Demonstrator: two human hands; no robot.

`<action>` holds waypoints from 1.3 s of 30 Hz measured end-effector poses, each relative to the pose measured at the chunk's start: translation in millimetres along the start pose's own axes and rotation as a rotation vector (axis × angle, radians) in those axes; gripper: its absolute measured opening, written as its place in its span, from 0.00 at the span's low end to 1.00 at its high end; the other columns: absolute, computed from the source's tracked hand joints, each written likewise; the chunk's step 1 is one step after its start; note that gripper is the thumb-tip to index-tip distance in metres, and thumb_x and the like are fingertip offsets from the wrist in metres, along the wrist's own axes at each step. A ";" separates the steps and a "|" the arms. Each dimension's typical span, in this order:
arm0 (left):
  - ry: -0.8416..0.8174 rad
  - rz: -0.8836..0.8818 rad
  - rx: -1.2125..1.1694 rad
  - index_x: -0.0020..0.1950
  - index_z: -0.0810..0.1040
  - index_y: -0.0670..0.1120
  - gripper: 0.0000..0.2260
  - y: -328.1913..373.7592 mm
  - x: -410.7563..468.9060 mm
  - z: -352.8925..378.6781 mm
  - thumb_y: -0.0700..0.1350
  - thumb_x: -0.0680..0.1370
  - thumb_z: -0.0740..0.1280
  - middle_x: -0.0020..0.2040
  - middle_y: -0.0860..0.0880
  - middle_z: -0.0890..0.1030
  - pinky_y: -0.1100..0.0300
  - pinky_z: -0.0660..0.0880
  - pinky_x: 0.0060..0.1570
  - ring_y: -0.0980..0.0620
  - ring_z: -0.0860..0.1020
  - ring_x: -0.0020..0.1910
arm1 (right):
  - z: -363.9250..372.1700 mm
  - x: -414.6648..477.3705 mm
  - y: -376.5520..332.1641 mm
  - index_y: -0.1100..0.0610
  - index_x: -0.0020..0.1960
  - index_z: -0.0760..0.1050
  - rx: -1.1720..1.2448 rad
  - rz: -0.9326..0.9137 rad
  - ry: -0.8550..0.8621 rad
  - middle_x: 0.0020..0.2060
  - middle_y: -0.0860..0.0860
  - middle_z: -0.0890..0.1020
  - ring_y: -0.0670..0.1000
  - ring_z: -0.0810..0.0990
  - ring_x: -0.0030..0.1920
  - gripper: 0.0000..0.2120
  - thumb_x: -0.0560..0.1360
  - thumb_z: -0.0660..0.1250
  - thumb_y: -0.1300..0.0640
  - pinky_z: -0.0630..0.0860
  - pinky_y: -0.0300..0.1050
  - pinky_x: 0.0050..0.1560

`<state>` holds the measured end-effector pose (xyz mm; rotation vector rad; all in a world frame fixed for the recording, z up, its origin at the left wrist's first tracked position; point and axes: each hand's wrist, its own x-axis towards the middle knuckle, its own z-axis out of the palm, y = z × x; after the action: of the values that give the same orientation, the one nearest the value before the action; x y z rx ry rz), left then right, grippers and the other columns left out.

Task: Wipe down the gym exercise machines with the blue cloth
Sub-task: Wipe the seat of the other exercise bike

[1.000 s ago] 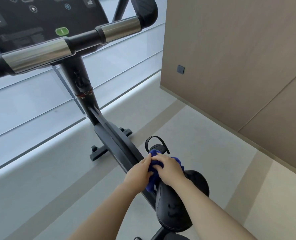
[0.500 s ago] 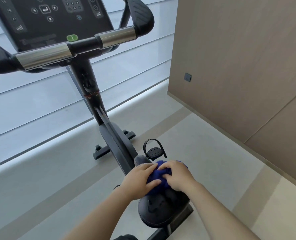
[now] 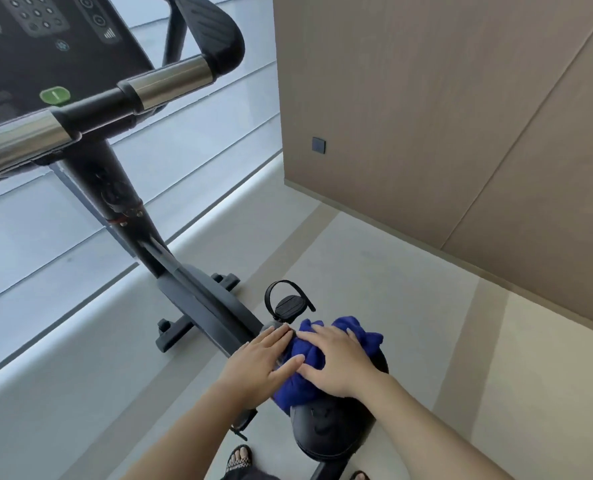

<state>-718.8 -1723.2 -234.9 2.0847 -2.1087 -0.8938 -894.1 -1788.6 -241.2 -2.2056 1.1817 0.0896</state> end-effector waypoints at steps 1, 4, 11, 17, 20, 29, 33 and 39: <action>-0.031 0.035 0.025 0.76 0.51 0.55 0.33 -4.3 1.0 -5.2 0.69 0.75 0.46 0.77 0.59 0.52 0.54 0.51 0.75 0.59 0.48 0.76 | 4.2 4.6 -9.3 0.44 0.73 0.56 -0.013 0.005 -0.017 0.73 0.46 0.62 0.51 0.57 0.73 0.32 0.72 0.59 0.39 0.47 0.59 0.73; -0.070 0.106 0.098 0.76 0.51 0.54 0.29 -15.9 4.8 -17.2 0.64 0.78 0.47 0.77 0.58 0.51 0.55 0.54 0.74 0.59 0.50 0.75 | 12.4 24.9 -36.0 0.51 0.76 0.47 0.068 0.094 0.024 0.71 0.50 0.66 0.53 0.61 0.72 0.39 0.73 0.65 0.45 0.54 0.57 0.73; -0.156 0.226 0.170 0.77 0.48 0.50 0.32 -52.0 12.9 -28.8 0.66 0.78 0.45 0.78 0.55 0.49 0.59 0.52 0.73 0.56 0.51 0.76 | 25.1 32.6 -50.7 0.58 0.73 0.54 -0.026 0.444 0.158 0.75 0.59 0.55 0.60 0.47 0.75 0.50 0.64 0.64 0.29 0.48 0.55 0.74; -0.198 0.418 0.186 0.77 0.43 0.51 0.31 -45.5 30.8 -29.0 0.58 0.80 0.54 0.78 0.56 0.46 0.54 0.57 0.73 0.55 0.48 0.76 | 42.1 5.7 -63.3 0.57 0.70 0.62 -0.017 0.410 0.346 0.72 0.52 0.64 0.53 0.58 0.73 0.34 0.72 0.66 0.40 0.54 0.48 0.73; -0.226 0.477 0.195 0.77 0.42 0.52 0.32 -39.7 37.6 -24.4 0.55 0.80 0.56 0.78 0.57 0.45 0.52 0.58 0.73 0.51 0.47 0.77 | 53.3 -4.2 -70.6 0.56 0.73 0.59 0.047 0.451 0.444 0.74 0.50 0.60 0.51 0.53 0.75 0.32 0.74 0.66 0.46 0.50 0.46 0.73; -0.186 0.500 0.213 0.77 0.49 0.45 0.25 -35.4 56.1 -13.7 0.48 0.82 0.52 0.77 0.46 0.55 0.52 0.53 0.74 0.49 0.54 0.76 | 58.7 16.2 -61.4 0.58 0.69 0.64 0.060 0.463 0.542 0.69 0.51 0.68 0.52 0.59 0.72 0.21 0.78 0.61 0.53 0.54 0.44 0.72; -0.179 0.481 0.205 0.76 0.49 0.44 0.24 -36.0 60.2 -13.9 0.47 0.82 0.51 0.77 0.45 0.56 0.54 0.55 0.73 0.49 0.56 0.75 | 51.3 27.0 -50.2 0.57 0.59 0.71 0.047 0.467 0.549 0.58 0.51 0.75 0.52 0.70 0.61 0.13 0.78 0.60 0.52 0.64 0.44 0.65; -0.289 0.472 0.318 0.77 0.44 0.46 0.25 -36.6 71.2 -19.1 0.48 0.82 0.48 0.77 0.52 0.52 0.55 0.61 0.70 0.52 0.56 0.74 | 44.8 34.3 -44.2 0.57 0.55 0.71 -0.026 0.490 0.540 0.55 0.52 0.76 0.54 0.72 0.58 0.12 0.79 0.56 0.50 0.65 0.49 0.60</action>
<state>-684.4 -1793.6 -260.0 1.5040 -2.8859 -0.8743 -829.5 -1770.9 -266.8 -1.9680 2.0088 -0.3105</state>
